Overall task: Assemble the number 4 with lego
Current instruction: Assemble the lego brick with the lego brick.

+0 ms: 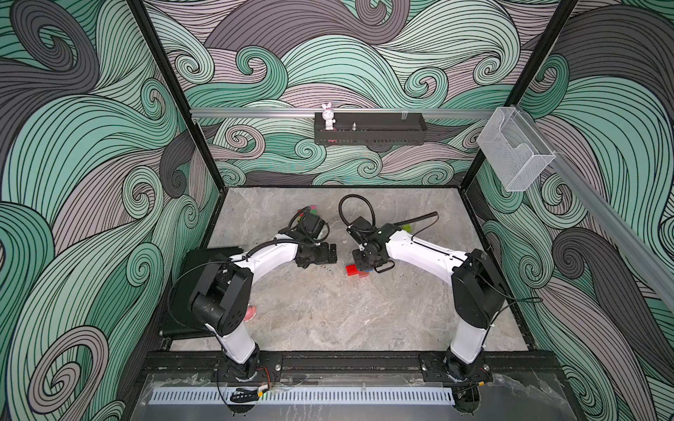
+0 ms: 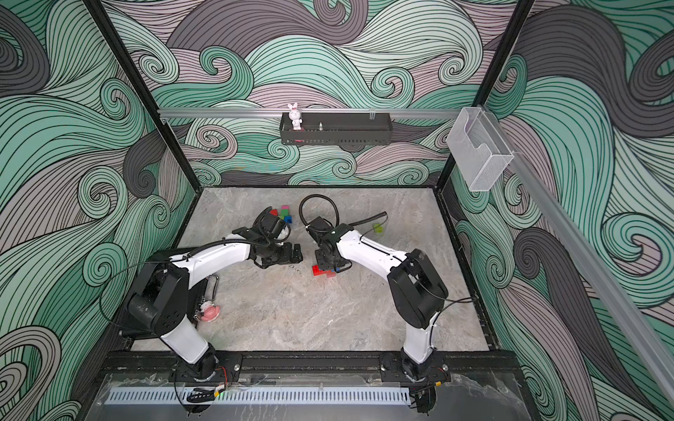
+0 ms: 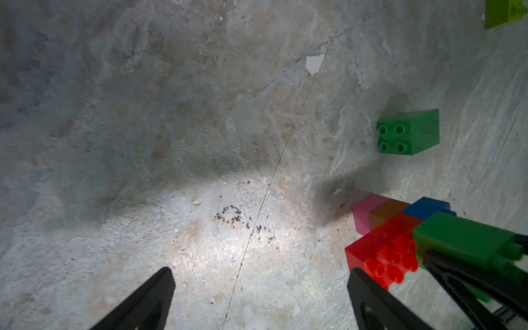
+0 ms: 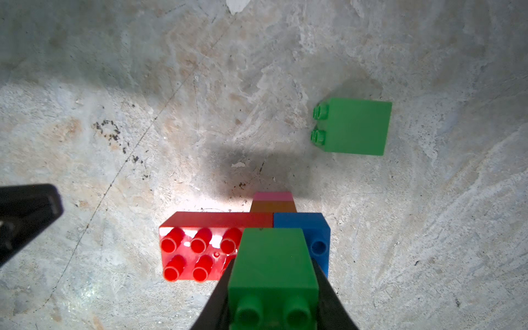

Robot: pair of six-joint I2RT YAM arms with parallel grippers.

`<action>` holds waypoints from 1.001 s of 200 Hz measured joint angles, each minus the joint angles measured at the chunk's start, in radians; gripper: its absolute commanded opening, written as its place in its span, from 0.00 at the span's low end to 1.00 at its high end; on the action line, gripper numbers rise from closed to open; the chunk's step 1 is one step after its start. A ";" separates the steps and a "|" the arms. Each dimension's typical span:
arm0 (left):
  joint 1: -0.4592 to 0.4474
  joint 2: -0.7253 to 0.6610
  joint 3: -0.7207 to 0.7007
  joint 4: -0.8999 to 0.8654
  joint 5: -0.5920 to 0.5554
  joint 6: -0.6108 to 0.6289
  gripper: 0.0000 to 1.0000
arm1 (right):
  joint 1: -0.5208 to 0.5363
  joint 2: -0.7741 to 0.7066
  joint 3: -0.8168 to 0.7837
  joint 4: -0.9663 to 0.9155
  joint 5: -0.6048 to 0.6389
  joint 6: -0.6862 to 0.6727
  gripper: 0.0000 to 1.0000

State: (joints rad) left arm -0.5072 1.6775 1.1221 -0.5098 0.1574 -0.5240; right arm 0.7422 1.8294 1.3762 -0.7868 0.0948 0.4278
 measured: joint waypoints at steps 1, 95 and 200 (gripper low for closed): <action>0.000 0.000 0.000 0.000 0.000 0.000 0.99 | 0.000 0.000 0.000 0.000 0.000 0.000 0.29; 0.003 0.000 -0.014 0.000 0.000 0.001 0.99 | 0.000 -0.002 0.031 -0.059 -0.034 0.014 0.66; 0.014 -0.118 -0.106 0.045 -0.043 -0.027 0.98 | -0.488 -0.204 0.035 0.011 -0.056 -0.243 0.84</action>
State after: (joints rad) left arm -0.4927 1.5597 1.0164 -0.4652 0.1146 -0.5514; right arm 0.2543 1.6253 1.4117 -0.7757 0.0391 0.1844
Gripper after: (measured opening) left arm 0.985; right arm 0.841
